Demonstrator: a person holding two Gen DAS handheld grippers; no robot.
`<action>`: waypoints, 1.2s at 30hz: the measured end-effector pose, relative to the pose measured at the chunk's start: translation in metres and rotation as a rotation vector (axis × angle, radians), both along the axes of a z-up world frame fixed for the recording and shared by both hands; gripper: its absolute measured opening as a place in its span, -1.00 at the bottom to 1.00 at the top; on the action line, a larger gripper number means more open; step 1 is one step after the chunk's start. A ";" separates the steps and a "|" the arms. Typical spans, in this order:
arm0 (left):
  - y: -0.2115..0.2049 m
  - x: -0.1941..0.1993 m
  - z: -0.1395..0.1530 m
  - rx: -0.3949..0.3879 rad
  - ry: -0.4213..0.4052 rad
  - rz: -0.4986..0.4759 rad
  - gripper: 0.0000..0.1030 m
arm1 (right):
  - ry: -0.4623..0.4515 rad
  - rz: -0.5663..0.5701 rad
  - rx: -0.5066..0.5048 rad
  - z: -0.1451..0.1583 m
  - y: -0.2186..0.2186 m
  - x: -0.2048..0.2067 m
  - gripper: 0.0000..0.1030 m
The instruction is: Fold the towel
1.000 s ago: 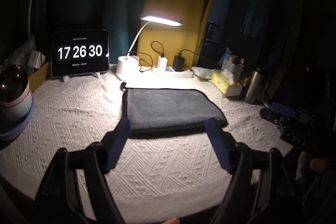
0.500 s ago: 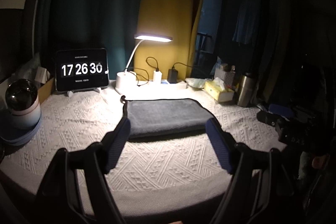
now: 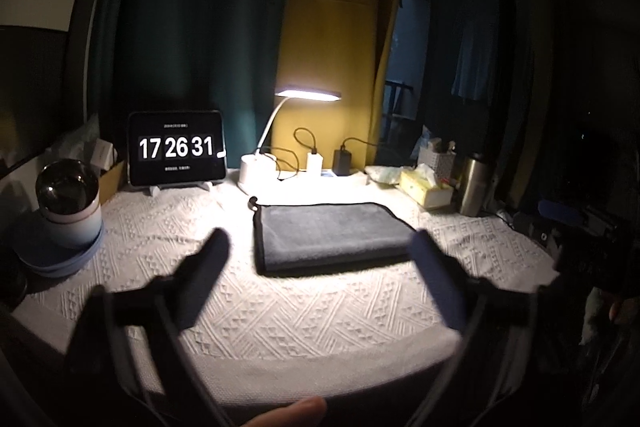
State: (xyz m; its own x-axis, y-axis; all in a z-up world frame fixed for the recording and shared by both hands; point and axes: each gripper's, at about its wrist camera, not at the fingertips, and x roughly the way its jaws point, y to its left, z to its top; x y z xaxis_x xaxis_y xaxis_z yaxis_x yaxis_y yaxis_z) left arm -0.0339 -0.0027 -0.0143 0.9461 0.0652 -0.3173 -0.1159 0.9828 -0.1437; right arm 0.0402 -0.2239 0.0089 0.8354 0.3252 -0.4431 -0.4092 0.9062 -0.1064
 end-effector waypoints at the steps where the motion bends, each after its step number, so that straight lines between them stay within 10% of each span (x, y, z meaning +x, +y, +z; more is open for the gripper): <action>1: 0.000 0.000 0.000 -0.001 0.000 -0.002 0.87 | 0.000 0.002 0.000 0.000 0.000 0.000 0.30; 36: -0.003 0.006 0.005 -0.011 0.007 -0.019 0.87 | 0.012 0.009 -0.002 -0.002 0.002 0.003 0.30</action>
